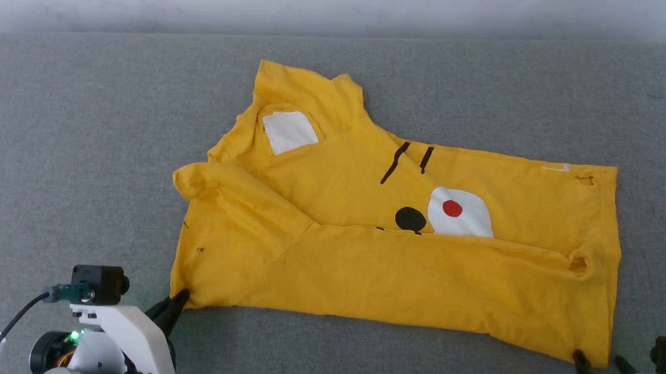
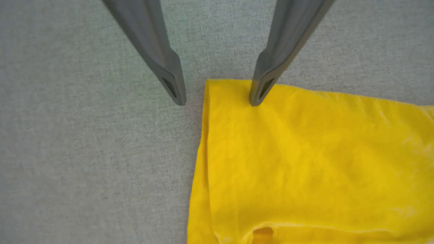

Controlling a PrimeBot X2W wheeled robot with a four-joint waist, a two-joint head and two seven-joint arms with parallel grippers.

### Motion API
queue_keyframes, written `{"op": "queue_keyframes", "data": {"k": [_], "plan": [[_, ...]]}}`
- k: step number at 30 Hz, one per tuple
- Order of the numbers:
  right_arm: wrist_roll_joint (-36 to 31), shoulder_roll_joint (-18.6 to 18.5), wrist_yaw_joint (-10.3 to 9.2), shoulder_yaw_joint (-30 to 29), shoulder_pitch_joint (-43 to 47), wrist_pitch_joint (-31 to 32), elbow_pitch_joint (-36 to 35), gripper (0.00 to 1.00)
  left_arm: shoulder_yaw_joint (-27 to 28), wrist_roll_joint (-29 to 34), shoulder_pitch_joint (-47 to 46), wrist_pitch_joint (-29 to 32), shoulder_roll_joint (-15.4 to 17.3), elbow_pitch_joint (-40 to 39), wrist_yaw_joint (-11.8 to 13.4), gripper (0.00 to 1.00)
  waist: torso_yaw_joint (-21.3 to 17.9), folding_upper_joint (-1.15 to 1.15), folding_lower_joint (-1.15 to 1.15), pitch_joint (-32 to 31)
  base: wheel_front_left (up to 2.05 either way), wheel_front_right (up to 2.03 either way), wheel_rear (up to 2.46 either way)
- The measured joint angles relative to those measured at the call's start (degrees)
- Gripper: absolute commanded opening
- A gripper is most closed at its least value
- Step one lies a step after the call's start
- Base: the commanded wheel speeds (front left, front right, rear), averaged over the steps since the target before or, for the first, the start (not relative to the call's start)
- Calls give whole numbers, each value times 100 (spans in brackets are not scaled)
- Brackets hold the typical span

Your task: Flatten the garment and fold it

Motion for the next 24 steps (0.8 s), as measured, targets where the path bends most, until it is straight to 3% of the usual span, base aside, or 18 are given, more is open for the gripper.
{"op": "queue_keyframes", "data": {"k": [2,3,4,5,14,24], "plan": [[66,2,0,13,-21,-7,146,100,2,0,-15,-4,8,-13,0,0,4,0,0,35,0,0,0],[109,0,0,5,-44,-8,209,89,4,-1,-18,-8,10,-19,0,0,4,0,0,49,0,0,0],[158,7,3,-54,-91,-27,275,36,8,-1,-22,-9,11,-23,0,0,3,0,-1,63,0,0,0],[196,7,7,-118,-152,-90,359,0,7,-1,-31,-26,13,-24,0,0,2,0,-1,78,0,0,0],[114,3,7,-174,-400,-182,452,0,175,-235,-74,-104,-43,-44,0,0,24,0,0,48,0,0,0],[88,7,5,-246,-330,267,-422,0,501,-426,569,-190,56,-717,270,0,104,0,0,-350,0,0,0]]}}
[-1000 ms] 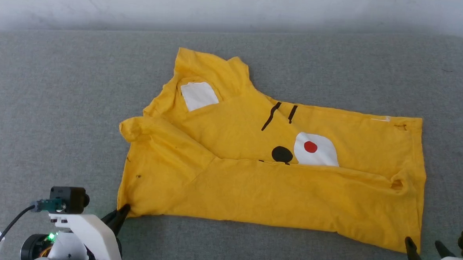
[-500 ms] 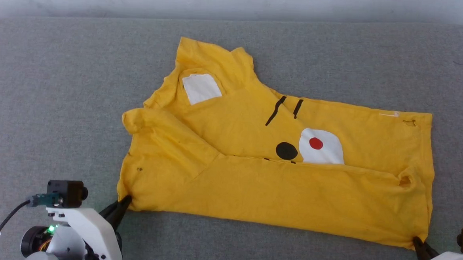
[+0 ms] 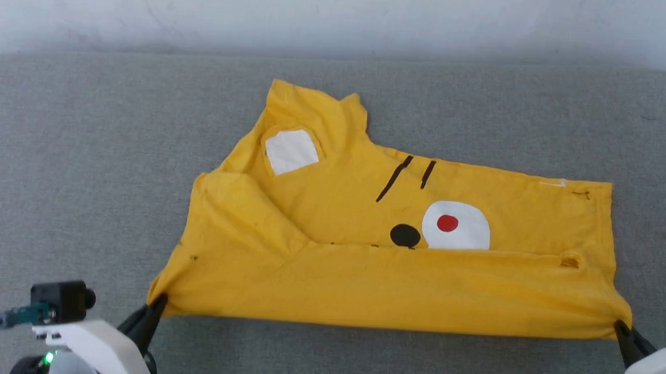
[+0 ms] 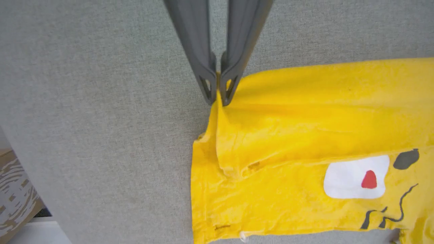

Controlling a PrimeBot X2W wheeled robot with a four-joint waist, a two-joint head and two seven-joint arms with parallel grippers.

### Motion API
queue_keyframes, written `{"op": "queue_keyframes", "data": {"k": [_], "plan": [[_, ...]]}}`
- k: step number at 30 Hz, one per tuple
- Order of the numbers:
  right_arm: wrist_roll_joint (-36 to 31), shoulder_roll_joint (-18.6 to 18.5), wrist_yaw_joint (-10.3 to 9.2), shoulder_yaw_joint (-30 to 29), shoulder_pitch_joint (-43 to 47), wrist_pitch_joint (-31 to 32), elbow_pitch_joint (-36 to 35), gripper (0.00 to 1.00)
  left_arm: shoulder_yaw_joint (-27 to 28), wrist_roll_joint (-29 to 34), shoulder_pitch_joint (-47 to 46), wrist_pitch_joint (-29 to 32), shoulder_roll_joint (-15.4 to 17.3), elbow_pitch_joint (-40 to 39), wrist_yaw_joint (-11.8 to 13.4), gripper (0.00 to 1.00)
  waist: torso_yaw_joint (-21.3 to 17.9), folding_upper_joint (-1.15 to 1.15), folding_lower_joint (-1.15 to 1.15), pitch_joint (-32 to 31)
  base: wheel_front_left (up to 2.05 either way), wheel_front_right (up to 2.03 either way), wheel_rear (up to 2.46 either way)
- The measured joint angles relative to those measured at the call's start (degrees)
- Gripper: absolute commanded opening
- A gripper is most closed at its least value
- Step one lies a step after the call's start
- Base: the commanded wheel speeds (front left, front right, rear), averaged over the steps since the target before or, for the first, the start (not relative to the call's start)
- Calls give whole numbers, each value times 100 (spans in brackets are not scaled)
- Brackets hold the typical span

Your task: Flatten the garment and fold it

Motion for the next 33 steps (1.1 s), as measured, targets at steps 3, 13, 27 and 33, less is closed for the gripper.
{"op": "queue_keyframes", "data": {"k": [3,13,27,33], "plan": [[29,-2,0,-75,181,159,-174,0,12,-74,403,68,-5,-294,123,0,56,0,0,-114,0,0,0],[146,5,1,-394,947,709,-298,0,-36,-344,1393,90,-240,-667,367,0,317,0,-1,-198,0,0,0],[252,4,-4,-334,729,230,305,100,-207,-459,1061,-59,-536,143,205,100,212,1,0,-308,0,0,0],[294,4,-4,-300,669,-120,99,100,3,-428,1085,-305,-497,29,223,100,88,1,0,-328,0,0,0]]}}
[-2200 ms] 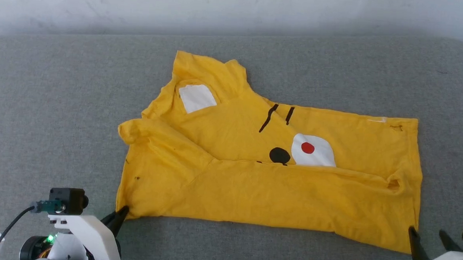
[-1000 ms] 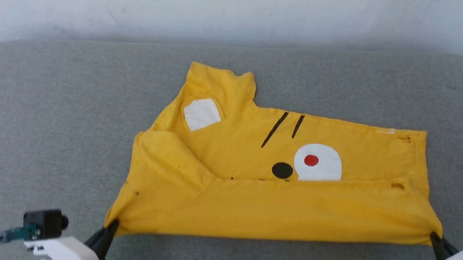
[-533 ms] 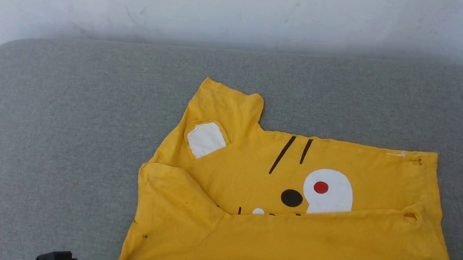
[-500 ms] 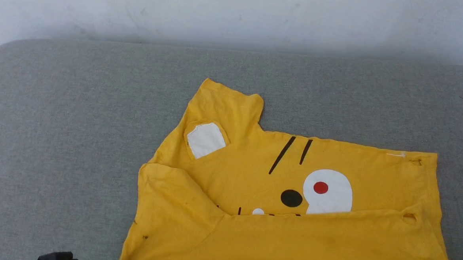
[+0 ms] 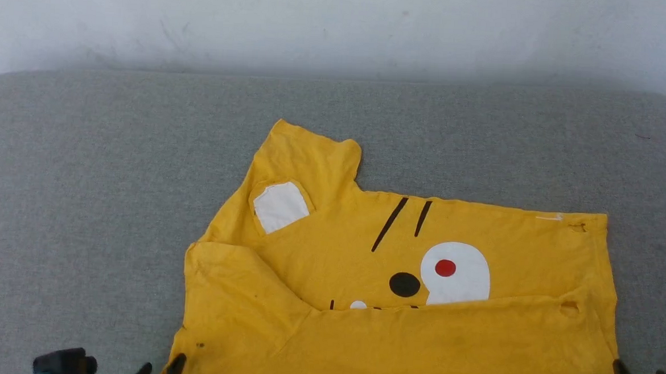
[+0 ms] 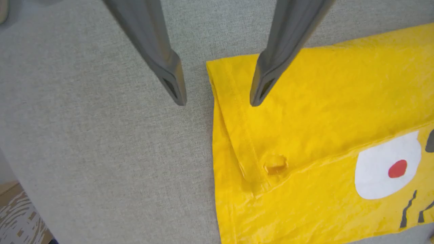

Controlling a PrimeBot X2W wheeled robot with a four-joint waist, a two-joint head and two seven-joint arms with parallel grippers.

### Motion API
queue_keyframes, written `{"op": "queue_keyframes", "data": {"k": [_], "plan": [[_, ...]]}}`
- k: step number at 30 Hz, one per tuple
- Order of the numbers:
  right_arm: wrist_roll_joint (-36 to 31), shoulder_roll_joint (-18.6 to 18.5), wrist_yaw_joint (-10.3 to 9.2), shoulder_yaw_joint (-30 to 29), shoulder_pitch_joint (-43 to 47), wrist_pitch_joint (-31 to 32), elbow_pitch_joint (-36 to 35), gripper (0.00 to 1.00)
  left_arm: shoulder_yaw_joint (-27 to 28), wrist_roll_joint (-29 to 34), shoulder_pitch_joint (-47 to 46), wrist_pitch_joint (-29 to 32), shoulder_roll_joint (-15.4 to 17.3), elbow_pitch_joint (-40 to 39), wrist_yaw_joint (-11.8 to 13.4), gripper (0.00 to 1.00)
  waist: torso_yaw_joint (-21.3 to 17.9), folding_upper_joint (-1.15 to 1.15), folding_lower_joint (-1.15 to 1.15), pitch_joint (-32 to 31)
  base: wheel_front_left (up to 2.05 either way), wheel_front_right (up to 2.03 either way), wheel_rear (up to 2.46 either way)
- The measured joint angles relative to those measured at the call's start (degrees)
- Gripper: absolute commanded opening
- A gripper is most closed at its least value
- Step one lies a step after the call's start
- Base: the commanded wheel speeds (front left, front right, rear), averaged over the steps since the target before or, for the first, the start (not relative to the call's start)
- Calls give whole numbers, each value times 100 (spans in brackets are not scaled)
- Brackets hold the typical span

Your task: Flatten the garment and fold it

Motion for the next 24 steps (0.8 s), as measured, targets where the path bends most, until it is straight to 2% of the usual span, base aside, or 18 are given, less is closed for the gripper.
{"op": "queue_keyframes", "data": {"k": [6,12,14,17,24], "plan": [[-132,1,0,-14,-203,-587,-318,100,427,532,-112,-610,272,-694,297,100,-103,0,0,75,0,0,0],[-382,-5,0,122,-664,-1506,-489,100,353,1433,-1290,-1024,603,-1080,330,100,-168,0,0,309,0,0,0],[-437,-2,0,226,-829,-1777,-486,100,256,1545,-1942,-1034,650,-1038,215,100,-189,0,0,436,0,0,0],[-478,-5,0,341,-1077,-2084,-415,100,-18,1794,-3072,-839,828,-716,-89,100,-224,0,1,670,0,0,0],[-591,-2,0,627,-1508,-2501,-125,100,-828,1837,-5421,147,906,537,-1060,100,-329,0,2,1314,0,0,0]]}}
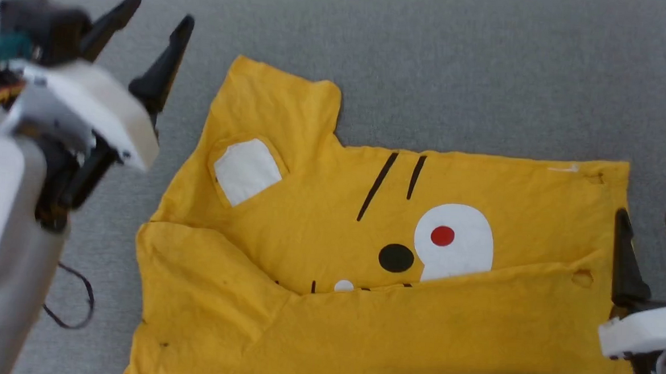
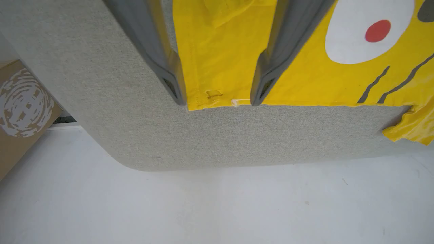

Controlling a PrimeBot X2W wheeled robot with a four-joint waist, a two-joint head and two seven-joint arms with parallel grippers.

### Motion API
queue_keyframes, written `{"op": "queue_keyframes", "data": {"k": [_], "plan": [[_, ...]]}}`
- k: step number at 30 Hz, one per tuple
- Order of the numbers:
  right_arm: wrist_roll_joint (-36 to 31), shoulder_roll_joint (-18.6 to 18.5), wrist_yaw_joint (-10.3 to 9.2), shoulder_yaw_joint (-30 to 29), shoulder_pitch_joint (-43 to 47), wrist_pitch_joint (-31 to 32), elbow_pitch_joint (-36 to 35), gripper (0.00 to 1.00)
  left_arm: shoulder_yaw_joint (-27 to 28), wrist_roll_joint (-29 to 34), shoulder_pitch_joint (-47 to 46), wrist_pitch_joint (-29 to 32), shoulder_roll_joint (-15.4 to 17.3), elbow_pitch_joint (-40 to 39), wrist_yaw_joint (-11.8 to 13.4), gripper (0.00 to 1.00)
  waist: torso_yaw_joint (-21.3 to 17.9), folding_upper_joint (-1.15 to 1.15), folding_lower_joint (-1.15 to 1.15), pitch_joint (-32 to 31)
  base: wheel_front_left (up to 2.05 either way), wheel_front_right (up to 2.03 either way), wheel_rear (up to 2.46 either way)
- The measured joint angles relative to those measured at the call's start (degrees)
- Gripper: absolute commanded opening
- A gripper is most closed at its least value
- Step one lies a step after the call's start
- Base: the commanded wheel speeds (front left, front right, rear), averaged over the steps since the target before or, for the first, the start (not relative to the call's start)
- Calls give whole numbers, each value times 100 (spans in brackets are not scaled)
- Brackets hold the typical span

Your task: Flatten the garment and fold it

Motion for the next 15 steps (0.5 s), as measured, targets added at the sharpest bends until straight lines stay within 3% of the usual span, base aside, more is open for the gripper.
{"op": "queue_keyframes", "data": {"k": [3,7,15], "plan": [[-5,1,0,143,-247,-155,102,100,-376,-118,-641,559,102,430,-240,100,-78,0,1,292,0,0,0],[-1,1,0,283,-450,-320,301,100,-887,-439,-1036,1246,302,784,-322,100,-223,0,1,633,0,0,0],[67,0,0,409,-569,-563,670,100,-1397,-898,-1427,1550,828,1058,-325,100,-605,0,-1,1107,0,0,0]]}}
